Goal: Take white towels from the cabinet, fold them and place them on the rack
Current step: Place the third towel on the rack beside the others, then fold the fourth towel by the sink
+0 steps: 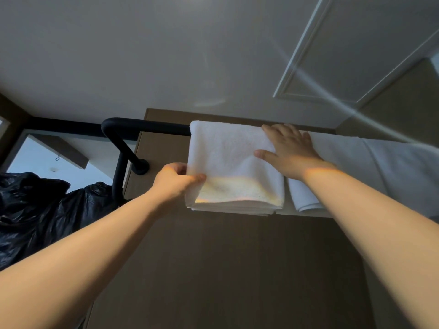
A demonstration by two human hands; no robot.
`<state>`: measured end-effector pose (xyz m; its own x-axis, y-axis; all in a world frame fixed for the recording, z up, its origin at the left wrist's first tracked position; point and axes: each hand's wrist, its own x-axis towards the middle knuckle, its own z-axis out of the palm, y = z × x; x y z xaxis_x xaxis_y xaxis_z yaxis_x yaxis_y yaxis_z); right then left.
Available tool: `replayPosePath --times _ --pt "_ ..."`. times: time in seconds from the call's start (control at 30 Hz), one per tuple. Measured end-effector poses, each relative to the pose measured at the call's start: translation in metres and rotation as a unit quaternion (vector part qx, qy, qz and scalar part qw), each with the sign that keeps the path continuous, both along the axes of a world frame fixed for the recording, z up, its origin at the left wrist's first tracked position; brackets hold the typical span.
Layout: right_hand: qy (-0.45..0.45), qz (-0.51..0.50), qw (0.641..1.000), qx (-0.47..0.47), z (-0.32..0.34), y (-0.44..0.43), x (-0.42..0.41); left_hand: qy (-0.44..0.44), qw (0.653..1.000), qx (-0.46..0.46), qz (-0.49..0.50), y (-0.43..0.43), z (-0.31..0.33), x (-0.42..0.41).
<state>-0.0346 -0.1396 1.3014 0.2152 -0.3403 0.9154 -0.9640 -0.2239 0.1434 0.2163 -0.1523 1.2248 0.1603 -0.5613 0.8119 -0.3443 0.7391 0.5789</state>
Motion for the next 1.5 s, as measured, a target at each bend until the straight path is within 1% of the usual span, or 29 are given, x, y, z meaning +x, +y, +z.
replayPosePath --times 0.07,0.17,0.27,0.37,0.47,0.53,0.63,0.73,0.9,1.1,1.23,1.5 --pt "0.004 0.008 1.0 -0.018 -0.006 0.007 0.0 -0.028 0.999 -0.004 0.024 0.005 0.0 0.001" --pt "0.018 0.054 0.997 -0.061 -0.025 0.021 -0.002 -0.085 0.992 -0.021 0.093 0.016 -0.002 0.002" --pt "0.034 0.091 0.993 -0.063 -0.053 0.039 -0.004 -0.099 0.984 -0.038 0.145 0.032 -0.009 0.003" --pt "0.046 0.088 0.994 -0.046 -0.085 0.054 -0.008 -0.098 0.979 -0.073 0.164 0.054 -0.032 0.001" --pt "0.048 0.124 0.991 -0.021 -0.125 0.069 -0.014 -0.114 0.975 -0.093 0.165 0.074 -0.07 -0.004" --pt "0.048 0.138 0.989 0.001 -0.156 0.077 -0.017 -0.165 0.965 -0.09 0.18 0.083 -0.1 -0.008" --pt "0.048 0.144 0.986 0.067 -0.206 0.081 -0.02 -0.255 0.946 -0.082 0.181 0.093 -0.148 -0.016" --pt "0.041 0.149 0.979 0.13 -0.255 0.08 -0.023 -0.32 0.93 -0.057 0.17 0.1 -0.193 -0.024" --pt "0.023 0.153 0.962 0.225 -0.329 0.077 -0.024 -0.358 0.921 0.007 0.155 0.103 -0.259 -0.032" --pt "0.002 0.142 0.936 0.323 -0.414 0.084 -0.021 -0.362 0.914 0.11 0.145 0.107 -0.339 -0.039" --pt "-0.005 0.143 0.911 0.387 -0.464 0.093 -0.014 -0.359 0.907 0.177 0.135 0.114 -0.39 -0.043" --pt "0.001 0.139 0.856 0.498 -0.539 0.104 0.005 -0.341 0.878 0.305 0.139 0.14 -0.48 -0.039"
